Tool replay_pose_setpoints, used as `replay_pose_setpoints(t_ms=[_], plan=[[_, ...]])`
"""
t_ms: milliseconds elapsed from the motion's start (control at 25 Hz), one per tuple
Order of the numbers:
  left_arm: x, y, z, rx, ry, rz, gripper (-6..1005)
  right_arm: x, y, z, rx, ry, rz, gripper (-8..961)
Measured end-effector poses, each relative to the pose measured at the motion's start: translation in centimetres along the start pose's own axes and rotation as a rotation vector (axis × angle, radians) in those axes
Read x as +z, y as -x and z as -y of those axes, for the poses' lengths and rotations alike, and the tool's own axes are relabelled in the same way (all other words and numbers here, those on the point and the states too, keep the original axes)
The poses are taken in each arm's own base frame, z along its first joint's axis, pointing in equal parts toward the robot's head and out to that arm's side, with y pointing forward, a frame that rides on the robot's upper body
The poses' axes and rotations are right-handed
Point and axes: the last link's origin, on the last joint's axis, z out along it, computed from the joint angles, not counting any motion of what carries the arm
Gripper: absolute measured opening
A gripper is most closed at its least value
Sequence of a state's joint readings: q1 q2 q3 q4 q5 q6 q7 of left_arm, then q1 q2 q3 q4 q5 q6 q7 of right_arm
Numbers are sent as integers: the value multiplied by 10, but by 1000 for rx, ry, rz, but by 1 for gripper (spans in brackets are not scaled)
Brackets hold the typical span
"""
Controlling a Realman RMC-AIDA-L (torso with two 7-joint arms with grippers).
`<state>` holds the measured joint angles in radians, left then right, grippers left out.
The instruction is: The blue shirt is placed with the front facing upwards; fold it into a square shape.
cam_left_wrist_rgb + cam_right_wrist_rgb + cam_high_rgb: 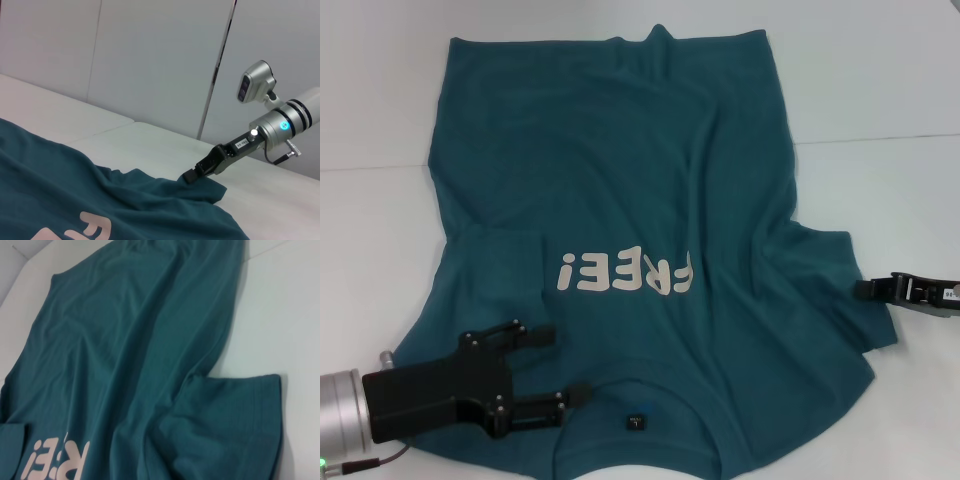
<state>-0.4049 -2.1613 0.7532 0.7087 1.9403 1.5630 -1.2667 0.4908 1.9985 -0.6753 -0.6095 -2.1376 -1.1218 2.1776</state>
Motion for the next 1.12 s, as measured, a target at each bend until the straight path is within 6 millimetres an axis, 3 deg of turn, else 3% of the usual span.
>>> replay_pose_setpoints(t_ms=[160,1120], plan=[[0,0,0,0,-1,-1,888,-1,2,3,5,-17,18,36],[1,0,0,-43,-2,-13,887,-30,44,15,-33,-72,144,32]])
